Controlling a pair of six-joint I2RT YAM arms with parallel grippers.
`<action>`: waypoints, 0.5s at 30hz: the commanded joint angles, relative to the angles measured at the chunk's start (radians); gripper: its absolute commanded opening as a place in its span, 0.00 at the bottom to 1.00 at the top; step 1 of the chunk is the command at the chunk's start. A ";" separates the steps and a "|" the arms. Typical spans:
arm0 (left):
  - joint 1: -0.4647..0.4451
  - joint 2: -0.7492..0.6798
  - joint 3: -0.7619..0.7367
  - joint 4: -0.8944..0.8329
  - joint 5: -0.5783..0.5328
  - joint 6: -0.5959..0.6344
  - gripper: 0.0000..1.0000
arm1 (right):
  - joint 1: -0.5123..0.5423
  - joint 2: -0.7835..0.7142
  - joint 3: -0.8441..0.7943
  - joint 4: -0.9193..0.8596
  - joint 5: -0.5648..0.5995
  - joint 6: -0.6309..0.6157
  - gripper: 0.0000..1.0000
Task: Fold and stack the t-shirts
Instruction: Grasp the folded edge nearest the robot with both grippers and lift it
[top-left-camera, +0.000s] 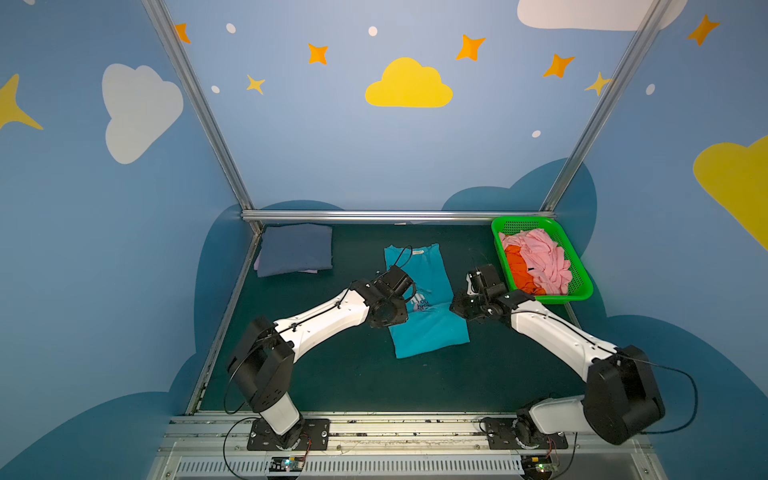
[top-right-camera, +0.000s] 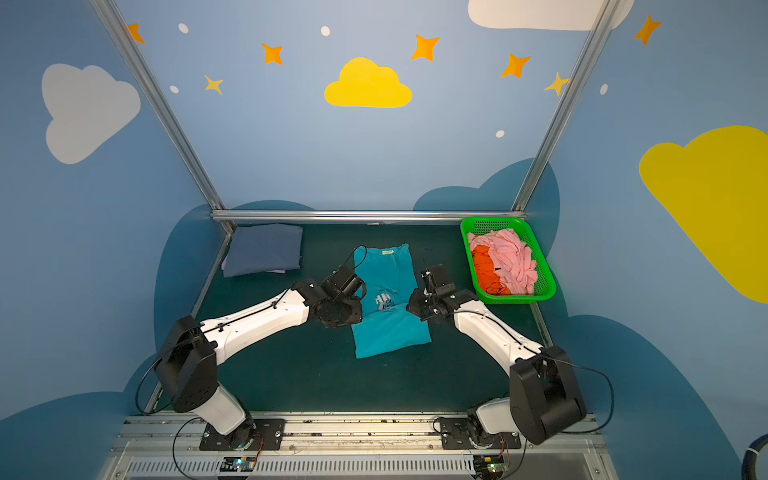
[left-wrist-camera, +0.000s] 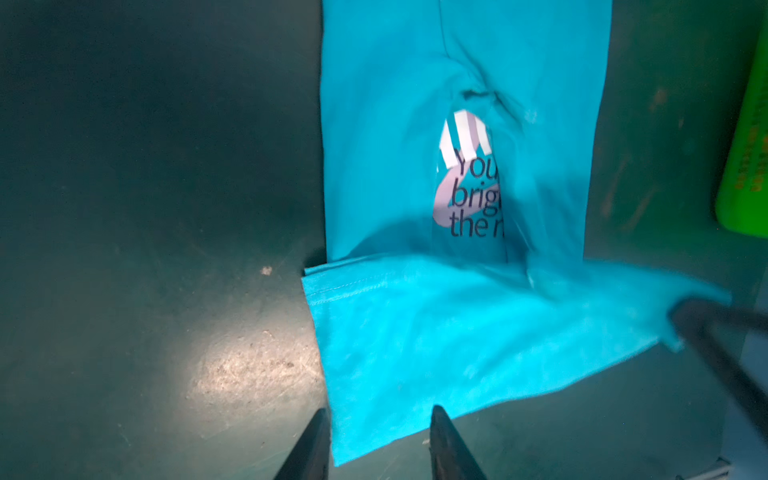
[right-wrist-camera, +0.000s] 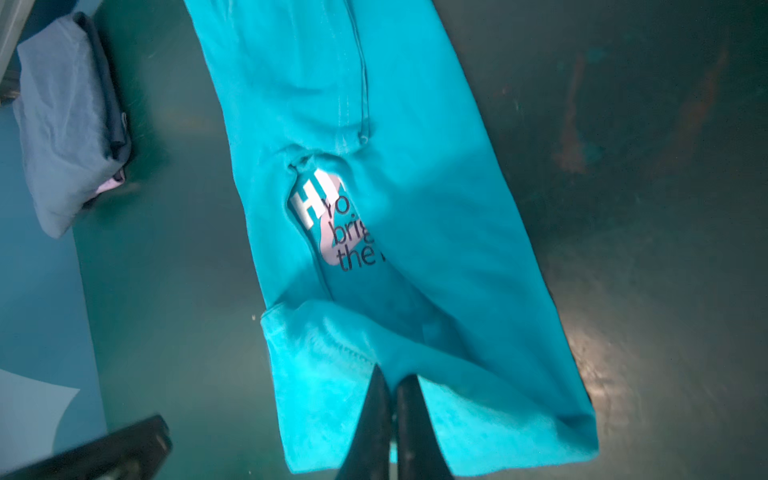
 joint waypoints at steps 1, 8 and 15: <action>0.002 -0.053 -0.029 -0.019 -0.023 0.013 0.42 | -0.046 0.095 0.088 -0.033 -0.123 -0.039 0.00; 0.011 -0.007 -0.040 0.009 -0.029 0.009 0.58 | -0.082 0.301 0.205 -0.071 -0.263 -0.057 0.00; 0.011 0.132 -0.019 0.058 -0.054 0.010 0.60 | -0.088 0.317 0.188 -0.056 -0.271 -0.059 0.00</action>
